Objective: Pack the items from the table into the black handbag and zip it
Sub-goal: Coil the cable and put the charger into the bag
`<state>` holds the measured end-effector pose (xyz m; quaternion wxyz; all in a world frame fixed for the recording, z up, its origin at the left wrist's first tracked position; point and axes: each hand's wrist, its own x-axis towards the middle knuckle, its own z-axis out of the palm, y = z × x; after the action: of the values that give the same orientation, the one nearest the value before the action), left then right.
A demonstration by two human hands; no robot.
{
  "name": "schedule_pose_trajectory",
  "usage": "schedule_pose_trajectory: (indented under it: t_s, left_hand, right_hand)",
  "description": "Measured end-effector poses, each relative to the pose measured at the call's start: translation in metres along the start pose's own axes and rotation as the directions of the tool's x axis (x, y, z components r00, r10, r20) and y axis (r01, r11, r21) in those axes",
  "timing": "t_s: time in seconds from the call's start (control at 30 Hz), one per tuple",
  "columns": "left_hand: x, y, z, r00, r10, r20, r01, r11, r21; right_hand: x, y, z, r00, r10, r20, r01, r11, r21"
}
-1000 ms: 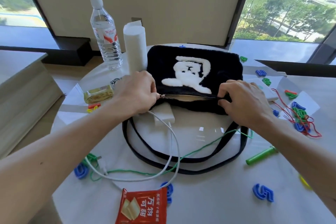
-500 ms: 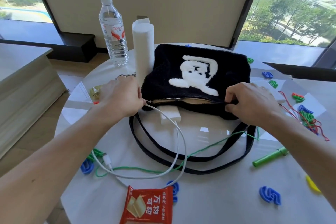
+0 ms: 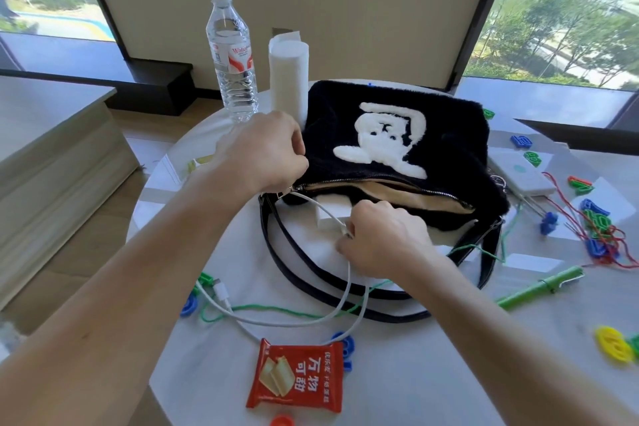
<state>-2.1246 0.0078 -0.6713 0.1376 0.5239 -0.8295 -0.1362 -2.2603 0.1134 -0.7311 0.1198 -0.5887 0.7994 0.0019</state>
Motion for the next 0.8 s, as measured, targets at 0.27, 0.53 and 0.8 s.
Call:
schedule_pose_trajectory:
  t_s: [0.27, 0.53, 0.8]
  left_hand:
    - [-0.013, 0.011, 0.003, 0.836, 0.436, 0.332, -0.387, 0.899, -0.207]
    - [-0.024, 0.043, 0.019, 0.795, 0.605, 0.056, -0.514, 0.719, -0.467]
    - [-0.029, 0.056, -0.001, 0.800, 0.551, -0.239, -0.572, 0.578, -0.582]
  right_hand:
    - [-0.012, 0.027, -0.027, 0.991, 0.057, -0.120, -0.011, 0.935, 0.354]
    - [-0.035, 0.050, -0.070, 0.895, -0.012, -0.446, 0.307, 0.741, 0.598]
    - [-0.055, 0.061, -0.107, 0.774, -0.037, -0.632, 0.591, 0.402, 0.700]
